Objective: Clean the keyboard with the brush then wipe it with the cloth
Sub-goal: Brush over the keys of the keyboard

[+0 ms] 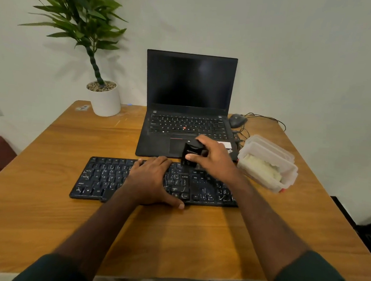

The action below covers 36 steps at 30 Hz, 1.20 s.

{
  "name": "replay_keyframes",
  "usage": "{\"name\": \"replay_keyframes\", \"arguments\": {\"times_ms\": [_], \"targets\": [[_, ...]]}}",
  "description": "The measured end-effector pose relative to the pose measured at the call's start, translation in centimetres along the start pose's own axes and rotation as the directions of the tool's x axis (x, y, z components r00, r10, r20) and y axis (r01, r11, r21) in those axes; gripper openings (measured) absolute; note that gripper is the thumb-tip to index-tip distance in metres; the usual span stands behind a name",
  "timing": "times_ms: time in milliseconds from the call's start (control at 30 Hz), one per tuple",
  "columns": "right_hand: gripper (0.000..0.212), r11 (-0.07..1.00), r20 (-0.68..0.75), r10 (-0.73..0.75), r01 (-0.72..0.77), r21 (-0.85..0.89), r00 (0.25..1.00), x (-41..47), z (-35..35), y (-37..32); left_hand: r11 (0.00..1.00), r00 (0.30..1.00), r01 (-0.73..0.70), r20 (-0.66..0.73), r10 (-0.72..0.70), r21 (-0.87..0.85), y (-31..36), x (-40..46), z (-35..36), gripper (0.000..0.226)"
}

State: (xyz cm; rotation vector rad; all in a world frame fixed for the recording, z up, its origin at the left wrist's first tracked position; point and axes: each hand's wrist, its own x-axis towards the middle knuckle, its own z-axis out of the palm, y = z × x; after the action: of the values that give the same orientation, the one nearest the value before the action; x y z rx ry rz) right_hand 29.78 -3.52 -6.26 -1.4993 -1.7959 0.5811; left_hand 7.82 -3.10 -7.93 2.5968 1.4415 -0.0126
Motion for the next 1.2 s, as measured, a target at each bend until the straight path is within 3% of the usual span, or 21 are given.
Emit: {"name": "replay_keyframes", "arguments": {"times_ms": [100,200,333,567,667,800,933,1033,1200], "targets": [[0.031,0.996,-0.033,-0.086,0.086,0.008,0.996,0.1,1.4,-0.5,1.0,1.0,-0.003,-0.016,0.003,-0.009,-0.3,-0.3,0.1,0.141],[0.026,0.995,-0.057,-0.05,0.054,0.079,0.997,0.0,-1.2,-0.8,1.0,1.0,0.018,-0.006,-0.019,-0.022,-1.3,-0.9,0.0,0.142],[0.026,0.998,0.034,0.039,-0.037,-0.058,0.999,-0.5,-3.8,0.3,1.0,1.0,0.023,-0.008,-0.023,-0.016,-1.9,-1.1,0.2,0.142],[0.031,0.999,-0.075,-0.019,0.017,-0.029,0.997,-0.1,2.5,-1.2,0.999,0.999,0.028,-0.029,-0.029,-0.017,-1.5,-1.2,0.3,0.14],[0.031,0.999,-0.029,-0.033,0.034,0.039,0.999,0.4,1.9,-2.0,0.999,0.999,0.025,-0.04,-0.027,-0.037,-1.4,-1.4,0.3,0.138],[0.026,0.999,-0.05,0.016,-0.014,0.043,0.999,0.0,-2.9,-0.9,0.999,0.999,0.032,-0.041,-0.034,-0.037,-1.7,-1.5,0.8,0.14],[0.027,0.994,0.034,0.106,-0.105,-0.009,0.994,-1.1,-3.2,0.2,0.999,0.999,0.04,-0.033,-0.04,-0.028,-1.7,-1.4,1.1,0.141],[0.026,0.995,0.004,0.07,-0.07,0.075,0.998,-0.8,-0.3,-0.6,0.999,0.998,0.043,-0.047,-0.044,-0.03,-1.5,-1.4,1.0,0.141],[0.027,0.998,-0.039,-0.032,0.033,0.045,0.999,0.2,1.9,-2.5,0.999,0.995,0.039,-0.092,-0.042,-0.025,-1.4,-2.3,1.5,0.138]]}}
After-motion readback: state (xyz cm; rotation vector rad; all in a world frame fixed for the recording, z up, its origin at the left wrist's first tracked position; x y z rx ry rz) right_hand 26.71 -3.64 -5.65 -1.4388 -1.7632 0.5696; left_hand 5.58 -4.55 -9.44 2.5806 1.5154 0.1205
